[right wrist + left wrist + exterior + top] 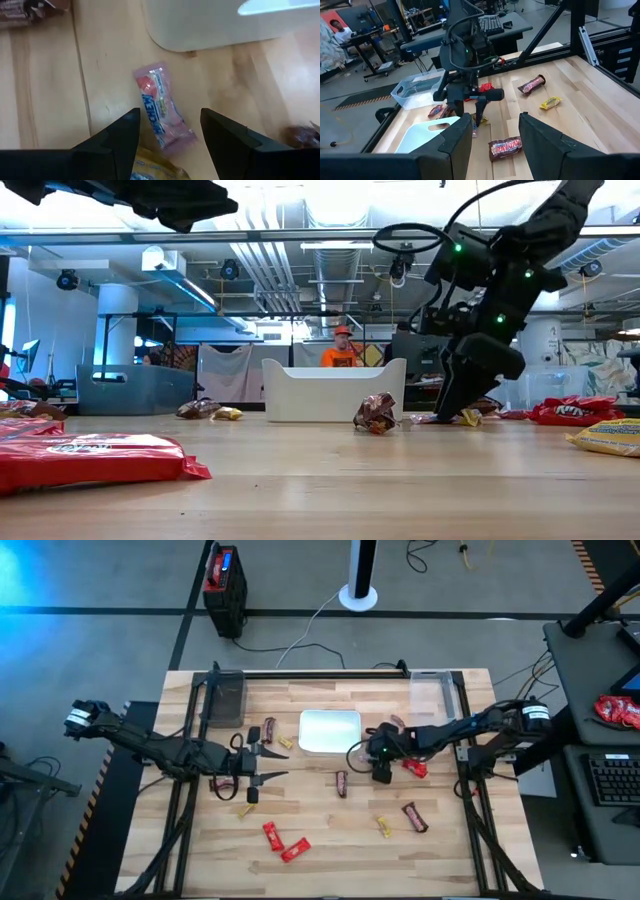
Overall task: Sort candy by brand, put in halloween buckets
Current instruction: Put the pink candy into the transparent bin
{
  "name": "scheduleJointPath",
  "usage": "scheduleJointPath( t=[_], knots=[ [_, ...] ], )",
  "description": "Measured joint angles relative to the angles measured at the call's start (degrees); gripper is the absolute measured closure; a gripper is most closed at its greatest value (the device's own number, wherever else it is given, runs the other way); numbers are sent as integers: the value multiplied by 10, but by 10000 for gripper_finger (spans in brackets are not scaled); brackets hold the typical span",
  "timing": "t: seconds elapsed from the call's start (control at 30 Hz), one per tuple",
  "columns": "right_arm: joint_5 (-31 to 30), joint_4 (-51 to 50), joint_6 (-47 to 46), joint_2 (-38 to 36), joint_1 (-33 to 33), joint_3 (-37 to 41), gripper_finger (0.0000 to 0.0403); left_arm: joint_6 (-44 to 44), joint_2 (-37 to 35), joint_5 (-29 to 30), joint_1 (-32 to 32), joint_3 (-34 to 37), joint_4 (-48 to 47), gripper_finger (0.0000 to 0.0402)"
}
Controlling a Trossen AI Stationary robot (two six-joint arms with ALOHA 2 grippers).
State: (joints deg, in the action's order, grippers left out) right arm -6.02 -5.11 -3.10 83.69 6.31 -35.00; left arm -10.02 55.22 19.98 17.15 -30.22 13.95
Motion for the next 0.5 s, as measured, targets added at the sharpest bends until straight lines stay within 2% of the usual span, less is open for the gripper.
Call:
scheduleJointPath(
  t=[0.23,0.5],
  knots=[
    [4,6,-5,20,0,-1,212,0,0,1,0,0,0,255],
    [21,1,3,15,0,-1,317,0,0,2,0,0,1,255]
  ],
)
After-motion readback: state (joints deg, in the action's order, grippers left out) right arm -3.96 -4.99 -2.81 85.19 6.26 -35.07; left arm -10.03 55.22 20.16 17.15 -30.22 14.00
